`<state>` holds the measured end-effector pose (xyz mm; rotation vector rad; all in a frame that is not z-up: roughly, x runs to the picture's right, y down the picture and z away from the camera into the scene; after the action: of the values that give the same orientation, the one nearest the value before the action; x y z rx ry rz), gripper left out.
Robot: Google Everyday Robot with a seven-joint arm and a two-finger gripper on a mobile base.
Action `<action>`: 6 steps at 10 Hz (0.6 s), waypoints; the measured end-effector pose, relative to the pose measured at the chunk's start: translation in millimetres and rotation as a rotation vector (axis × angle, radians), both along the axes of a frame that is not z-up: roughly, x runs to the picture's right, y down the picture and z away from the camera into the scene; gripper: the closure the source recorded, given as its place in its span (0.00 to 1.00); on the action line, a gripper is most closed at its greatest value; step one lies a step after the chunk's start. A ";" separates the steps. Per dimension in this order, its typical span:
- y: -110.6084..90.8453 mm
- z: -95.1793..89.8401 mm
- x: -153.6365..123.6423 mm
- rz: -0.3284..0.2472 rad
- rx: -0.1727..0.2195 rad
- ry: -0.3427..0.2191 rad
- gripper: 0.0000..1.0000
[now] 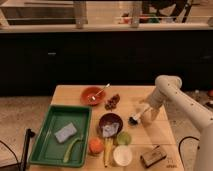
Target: Wipe table surface with brush
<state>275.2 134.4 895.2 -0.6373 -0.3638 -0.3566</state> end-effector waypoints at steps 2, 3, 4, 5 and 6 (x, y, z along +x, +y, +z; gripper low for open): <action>1.5 3.6 0.0 0.008 -0.011 -0.005 0.20; 3.6 6.4 -0.8 0.010 -0.020 -0.006 0.20; 4.8 8.6 -1.6 0.010 -0.027 -0.006 0.20; 6.4 10.3 -1.9 0.010 -0.031 -0.006 0.22; 7.3 11.1 -0.7 0.012 -0.032 -0.004 0.27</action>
<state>274.5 141.7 906.3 -0.6653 -0.3774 -0.3414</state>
